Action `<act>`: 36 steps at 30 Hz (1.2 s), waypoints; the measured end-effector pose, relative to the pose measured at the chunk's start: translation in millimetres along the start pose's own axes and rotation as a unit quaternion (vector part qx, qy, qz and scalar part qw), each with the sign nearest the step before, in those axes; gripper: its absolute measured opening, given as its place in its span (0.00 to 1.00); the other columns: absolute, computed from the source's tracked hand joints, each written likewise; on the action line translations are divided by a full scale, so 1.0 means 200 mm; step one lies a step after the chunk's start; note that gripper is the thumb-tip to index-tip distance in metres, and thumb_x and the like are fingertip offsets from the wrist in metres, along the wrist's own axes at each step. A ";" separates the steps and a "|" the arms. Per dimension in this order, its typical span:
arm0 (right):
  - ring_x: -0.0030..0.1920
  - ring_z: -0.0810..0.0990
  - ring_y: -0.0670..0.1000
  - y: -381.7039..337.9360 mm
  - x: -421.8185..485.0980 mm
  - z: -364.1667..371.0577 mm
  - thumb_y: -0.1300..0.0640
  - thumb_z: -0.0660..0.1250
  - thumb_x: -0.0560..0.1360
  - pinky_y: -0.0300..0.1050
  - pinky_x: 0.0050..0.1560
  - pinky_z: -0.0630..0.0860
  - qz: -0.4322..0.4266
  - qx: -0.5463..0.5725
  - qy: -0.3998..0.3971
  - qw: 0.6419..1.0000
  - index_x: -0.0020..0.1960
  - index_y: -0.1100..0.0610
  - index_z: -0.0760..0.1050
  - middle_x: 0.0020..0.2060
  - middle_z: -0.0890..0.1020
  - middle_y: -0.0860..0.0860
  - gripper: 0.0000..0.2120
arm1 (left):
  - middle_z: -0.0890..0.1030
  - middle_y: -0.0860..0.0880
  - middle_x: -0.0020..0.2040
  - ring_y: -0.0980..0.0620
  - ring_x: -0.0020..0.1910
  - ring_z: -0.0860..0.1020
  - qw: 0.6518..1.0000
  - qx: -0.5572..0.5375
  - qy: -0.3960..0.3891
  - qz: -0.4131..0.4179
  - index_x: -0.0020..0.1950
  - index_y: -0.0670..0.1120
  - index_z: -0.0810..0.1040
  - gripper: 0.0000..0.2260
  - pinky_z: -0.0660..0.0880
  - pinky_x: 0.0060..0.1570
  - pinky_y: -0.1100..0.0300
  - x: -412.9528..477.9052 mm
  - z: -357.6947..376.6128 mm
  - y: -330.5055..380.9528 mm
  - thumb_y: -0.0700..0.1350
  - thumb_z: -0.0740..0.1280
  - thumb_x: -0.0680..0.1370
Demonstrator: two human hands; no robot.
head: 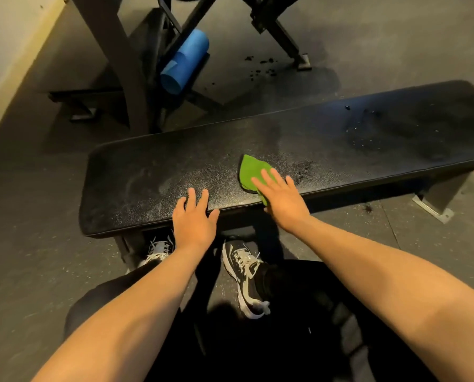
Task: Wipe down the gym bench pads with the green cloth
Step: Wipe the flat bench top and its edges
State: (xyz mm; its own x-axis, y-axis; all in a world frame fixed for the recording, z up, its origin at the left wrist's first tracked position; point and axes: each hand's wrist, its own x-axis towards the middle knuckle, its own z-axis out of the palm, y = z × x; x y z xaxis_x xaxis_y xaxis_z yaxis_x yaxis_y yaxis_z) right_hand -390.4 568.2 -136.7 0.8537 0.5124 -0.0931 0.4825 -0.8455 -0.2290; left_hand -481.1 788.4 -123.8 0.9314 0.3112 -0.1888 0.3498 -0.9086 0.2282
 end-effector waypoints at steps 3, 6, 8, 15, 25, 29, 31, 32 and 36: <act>0.80 0.42 0.57 -0.09 -0.02 0.06 0.75 0.63 0.71 0.53 0.76 0.39 0.025 -0.017 0.034 0.999 0.81 0.51 0.49 0.80 0.49 0.55 0.45 | 0.55 0.46 0.82 0.40 0.79 0.54 1.000 -0.012 0.009 0.018 0.81 0.53 0.58 0.26 0.54 0.77 0.46 -0.01 0.00 -0.02 0.55 0.58 0.84; 0.79 0.51 0.61 -0.20 -0.02 0.14 0.77 0.66 0.66 0.56 0.76 0.44 0.001 -0.025 0.094 0.995 0.79 0.56 0.57 0.78 0.58 0.59 0.46 | 0.57 0.46 0.82 0.42 0.80 0.54 0.998 -0.056 0.015 0.039 0.80 0.50 0.62 0.23 0.53 0.78 0.47 -0.02 0.00 -0.06 0.48 0.59 0.85; 0.77 0.58 0.64 -0.25 0.00 0.17 0.76 0.68 0.65 0.60 0.75 0.51 -0.022 -0.011 0.110 0.994 0.77 0.58 0.63 0.76 0.64 0.61 0.43 | 0.57 0.45 0.82 0.43 0.81 0.53 0.996 -0.082 0.012 0.045 0.80 0.49 0.62 0.23 0.52 0.79 0.47 -0.03 0.00 -0.08 0.44 0.60 0.85; 0.79 0.37 0.55 -0.51 0.06 0.09 0.58 0.62 0.77 0.55 0.77 0.36 -0.097 0.042 -0.050 0.993 0.81 0.54 0.47 0.80 0.44 0.56 0.38 | 0.54 0.42 0.82 0.41 0.81 0.48 0.993 -0.108 -0.011 0.041 0.80 0.44 0.60 0.27 0.48 0.79 0.50 -0.04 -0.02 -0.07 0.37 0.60 0.82; 0.79 0.38 0.58 -0.53 0.11 0.11 0.48 0.48 0.82 0.58 0.78 0.41 0.081 0.019 0.010 0.996 0.81 0.56 0.48 0.80 0.46 0.59 0.29 | 0.44 0.40 0.82 0.39 0.80 0.44 0.991 -0.058 0.022 -0.120 0.83 0.53 0.51 0.32 0.47 0.78 0.45 -0.13 -0.07 -0.32 0.47 0.61 0.82; 0.79 0.38 0.57 -0.75 0.25 0.12 0.50 0.47 0.83 0.58 0.78 0.39 0.004 0.054 -0.027 0.998 0.81 0.54 0.51 0.80 0.46 0.58 0.27 | 0.49 0.40 0.82 0.42 0.81 0.48 0.984 -0.094 0.053 -0.141 0.82 0.41 0.52 0.36 0.52 0.78 0.46 -0.14 -0.08 -0.47 0.43 0.66 0.79; 0.79 0.38 0.58 -0.87 0.32 0.13 0.51 0.48 0.83 0.59 0.78 0.40 -0.041 0.041 -0.050 0.997 0.81 0.53 0.50 0.80 0.46 0.58 0.26 | 0.50 0.40 0.82 0.43 0.81 0.48 0.982 -0.131 0.057 -0.124 0.81 0.38 0.52 0.35 0.50 0.79 0.50 -0.14 -0.08 -0.51 0.40 0.65 0.78; 0.79 0.38 0.58 -0.93 0.34 0.14 0.52 0.49 0.84 0.59 0.77 0.39 -0.069 0.033 -0.062 0.995 0.81 0.53 0.50 0.80 0.46 0.58 0.26 | 0.50 0.41 0.82 0.43 0.81 0.48 0.978 -0.157 0.057 -0.122 0.81 0.38 0.52 0.34 0.48 0.79 0.52 -0.14 -0.07 -0.52 0.38 0.64 0.78; 0.79 0.37 0.56 -1.08 0.39 0.17 0.53 0.52 0.84 0.58 0.77 0.38 -0.188 0.000 -0.124 0.974 0.81 0.49 0.48 0.80 0.44 0.55 0.27 | 0.54 0.42 0.82 0.46 0.81 0.50 0.969 -0.199 0.070 -0.127 0.81 0.39 0.55 0.33 0.48 0.80 0.53 -0.12 -0.07 -0.55 0.34 0.61 0.77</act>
State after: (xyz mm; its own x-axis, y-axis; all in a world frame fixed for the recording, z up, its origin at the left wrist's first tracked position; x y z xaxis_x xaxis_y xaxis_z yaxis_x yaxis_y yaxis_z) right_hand -434.7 796.0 -126.6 0.5425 0.8068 -0.2341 0.7526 -0.5905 -0.2914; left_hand -541.1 884.9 -130.8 0.8053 0.5705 -0.1609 0.5541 -0.6279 0.5466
